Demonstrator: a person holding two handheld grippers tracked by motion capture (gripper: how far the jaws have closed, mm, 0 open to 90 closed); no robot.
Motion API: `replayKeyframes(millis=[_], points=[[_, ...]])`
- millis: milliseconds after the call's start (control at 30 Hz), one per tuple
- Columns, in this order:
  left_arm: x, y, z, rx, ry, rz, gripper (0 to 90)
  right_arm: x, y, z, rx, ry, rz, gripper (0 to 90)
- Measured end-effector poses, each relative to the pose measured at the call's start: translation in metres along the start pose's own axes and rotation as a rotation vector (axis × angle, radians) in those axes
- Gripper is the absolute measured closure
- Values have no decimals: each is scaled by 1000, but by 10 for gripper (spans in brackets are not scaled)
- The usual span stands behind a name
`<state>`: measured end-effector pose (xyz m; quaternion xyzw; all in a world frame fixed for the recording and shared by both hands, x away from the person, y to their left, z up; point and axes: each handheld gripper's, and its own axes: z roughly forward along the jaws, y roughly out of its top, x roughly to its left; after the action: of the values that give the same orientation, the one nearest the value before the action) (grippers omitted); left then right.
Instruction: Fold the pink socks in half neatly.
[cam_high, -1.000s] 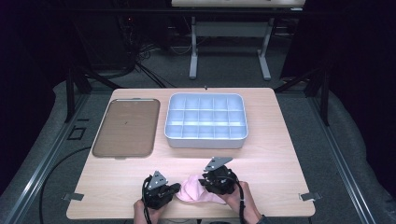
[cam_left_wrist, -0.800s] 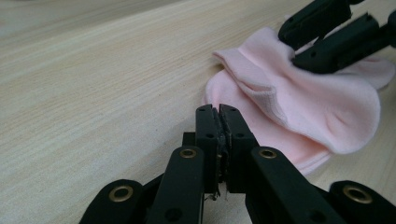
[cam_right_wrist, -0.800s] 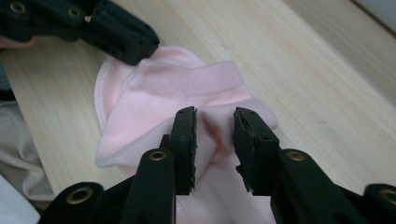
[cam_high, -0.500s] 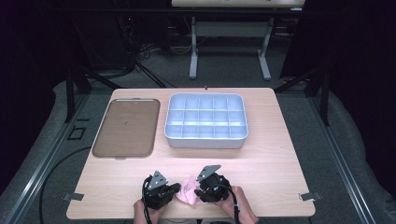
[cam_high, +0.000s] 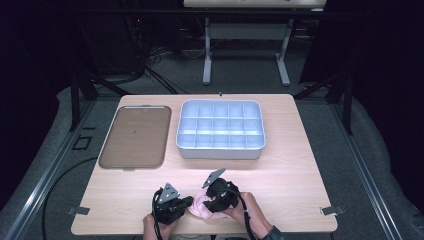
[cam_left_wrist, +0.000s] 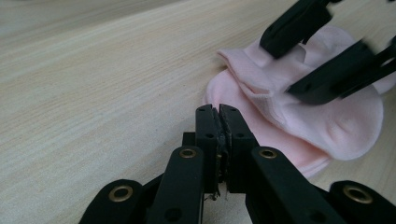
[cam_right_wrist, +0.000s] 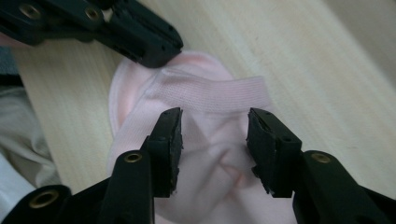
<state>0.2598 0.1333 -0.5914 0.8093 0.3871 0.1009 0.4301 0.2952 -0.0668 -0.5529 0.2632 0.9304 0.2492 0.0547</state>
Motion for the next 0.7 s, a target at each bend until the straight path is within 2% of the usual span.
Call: replayKeyframes(millis=[33,67,167,233,400,600,700], points=[[0,0,0,-3,2,-1,866,1,0,3,17,-6,-10,601],[0,0,0,-3,1,-3,866,2,-1,4,-3,-2,-1,646],[0,0,0,-1,0,-3,866,4,-2,3,-12,-20,4,797],[0,0,0,-3,4,1,866,7,-2,4,-19,-36,-10,838],[0,0,0,-4,4,1,866,8,-3,2,-39,-36,-5,860],[-1,0,0,-4,4,-1,866,5,-6,-9,-156,25,44,861],[-1,0,0,-5,2,-6,865,3,-6,-10,-186,56,48,860]])
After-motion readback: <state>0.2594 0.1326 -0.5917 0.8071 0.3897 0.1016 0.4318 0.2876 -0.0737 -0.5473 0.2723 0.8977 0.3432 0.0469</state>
